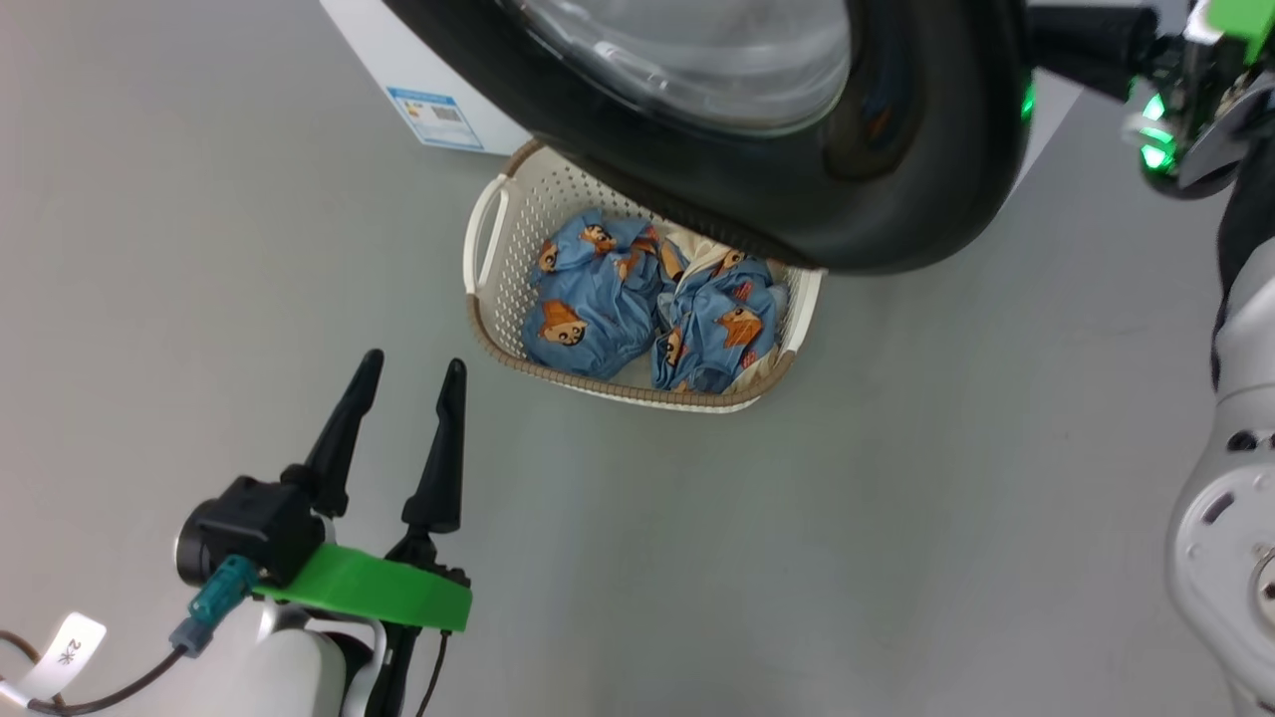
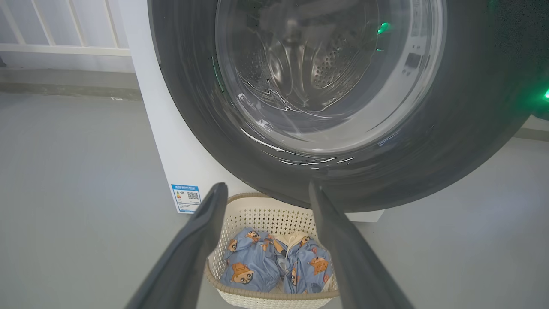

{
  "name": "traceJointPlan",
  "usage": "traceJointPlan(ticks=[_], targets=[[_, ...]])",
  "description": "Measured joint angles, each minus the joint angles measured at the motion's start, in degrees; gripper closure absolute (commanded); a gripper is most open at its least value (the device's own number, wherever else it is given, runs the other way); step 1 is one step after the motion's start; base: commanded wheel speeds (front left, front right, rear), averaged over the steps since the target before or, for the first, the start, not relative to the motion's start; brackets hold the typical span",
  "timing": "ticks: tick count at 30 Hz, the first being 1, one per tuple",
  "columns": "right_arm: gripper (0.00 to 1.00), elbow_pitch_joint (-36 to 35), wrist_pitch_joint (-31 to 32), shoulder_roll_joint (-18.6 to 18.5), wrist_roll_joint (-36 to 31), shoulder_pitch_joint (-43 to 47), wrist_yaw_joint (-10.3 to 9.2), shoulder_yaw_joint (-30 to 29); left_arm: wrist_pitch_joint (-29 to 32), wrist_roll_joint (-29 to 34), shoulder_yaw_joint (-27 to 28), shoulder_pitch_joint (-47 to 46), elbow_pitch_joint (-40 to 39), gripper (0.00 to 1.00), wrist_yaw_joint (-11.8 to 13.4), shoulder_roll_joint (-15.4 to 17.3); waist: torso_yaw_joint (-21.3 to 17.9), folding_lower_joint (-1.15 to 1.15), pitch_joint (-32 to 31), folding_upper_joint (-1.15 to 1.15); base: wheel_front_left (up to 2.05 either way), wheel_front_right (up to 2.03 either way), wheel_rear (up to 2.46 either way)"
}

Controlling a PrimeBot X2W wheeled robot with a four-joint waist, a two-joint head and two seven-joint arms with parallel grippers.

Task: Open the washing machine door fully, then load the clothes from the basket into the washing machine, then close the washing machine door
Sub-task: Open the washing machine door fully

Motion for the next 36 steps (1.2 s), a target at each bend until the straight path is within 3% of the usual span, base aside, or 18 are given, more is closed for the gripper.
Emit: traceJointPlan(ticks=[11, 26, 36], targets=[[1.00, -4.8, 0.8, 0.2, 17.8, 11.1, 0.00, 18.6, 0.0, 1.2, 0.6, 1.6, -0.5, 0.00, -0.5, 0.0, -1.6, 0.00, -3.4, 0.00, 0.00, 0.00, 0.00], [1.00, -10.7, -9.5, -0.2, 38.4, 20.9, 0.00, 47.2, 0.0, 1.4, -0.2, 2.1, -1.0, 0.00, -1.0, 0.0, -1.2, 0.00, -4.7, 0.00, 0.00, 0.00, 0.00], [1.00, -10.1, -16.1, -0.4, 45.9, 20.9, 0.00, 59.2, 0.0, 1.2, -0.5, 2.1, -1.0, 0.00, -1.0, 0.1, -0.5, 0.00, -4.6, 0.00, 0.00, 0.00, 0.00]])
